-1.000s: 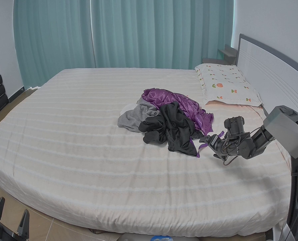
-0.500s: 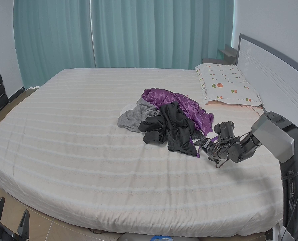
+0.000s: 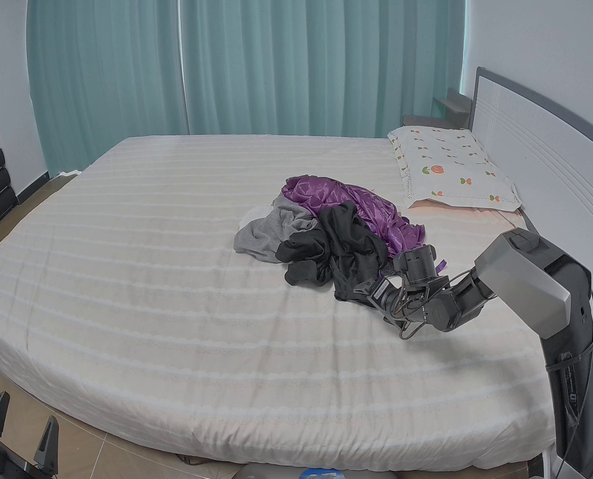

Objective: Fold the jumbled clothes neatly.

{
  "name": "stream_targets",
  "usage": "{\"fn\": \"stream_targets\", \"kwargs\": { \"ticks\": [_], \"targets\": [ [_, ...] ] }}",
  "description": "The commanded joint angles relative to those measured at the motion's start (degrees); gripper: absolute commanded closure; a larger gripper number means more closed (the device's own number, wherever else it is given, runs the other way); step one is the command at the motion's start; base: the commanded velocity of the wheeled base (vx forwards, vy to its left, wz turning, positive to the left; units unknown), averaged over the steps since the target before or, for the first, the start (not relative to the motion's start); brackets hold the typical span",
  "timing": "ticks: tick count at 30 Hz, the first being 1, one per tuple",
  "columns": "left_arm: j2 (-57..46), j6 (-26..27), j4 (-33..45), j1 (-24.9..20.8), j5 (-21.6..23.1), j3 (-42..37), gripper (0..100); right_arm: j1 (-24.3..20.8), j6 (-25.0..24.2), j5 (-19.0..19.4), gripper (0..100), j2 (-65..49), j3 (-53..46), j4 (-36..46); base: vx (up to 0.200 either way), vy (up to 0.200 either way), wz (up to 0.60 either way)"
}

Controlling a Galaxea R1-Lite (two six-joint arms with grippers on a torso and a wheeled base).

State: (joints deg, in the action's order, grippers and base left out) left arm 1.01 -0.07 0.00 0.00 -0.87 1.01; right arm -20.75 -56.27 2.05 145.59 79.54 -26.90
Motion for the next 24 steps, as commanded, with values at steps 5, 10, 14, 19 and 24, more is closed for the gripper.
{"fn": "stream_targets", "kwargs": {
  "ticks": [5, 10, 14, 19, 24],
  "targets": [
    [-1.01, -0.01, 0.0, 0.0, -0.01, -1.01, 0, -2.54, 0.02, -0.73, 0, 1.27, 2.63, 0.89, 0.0, 0.0, 0.0],
    [-1.01, -0.01, 0.0, 0.0, -0.01, -1.01, 0, -2.28, 0.02, -5.04, 0, 5.84, 10.1, 3.88, 0.0, 0.0, 0.0],
    [-1.01, -0.01, 0.0, 0.0, -0.01, -1.01, 0, -2.02, 0.02, -7.67, 0, 9.18, 15.29, 5.2, 0.0, 0.0, 0.0],
    [-1.01, -0.01, 0.0, 0.0, -0.01, -1.01, 0, -1.75, -0.68, -8.55, 0, 11.2, 19.95, 8.01, 0.0, 0.0, 0.0],
    [-1.01, -0.01, 0.0, 0.0, -0.01, -1.01, 0, -1.31, -0.59, -10.84, 0, 13.93, 24.78, 8.89, 0.0, 0.0, 0.0]
  ]
}}
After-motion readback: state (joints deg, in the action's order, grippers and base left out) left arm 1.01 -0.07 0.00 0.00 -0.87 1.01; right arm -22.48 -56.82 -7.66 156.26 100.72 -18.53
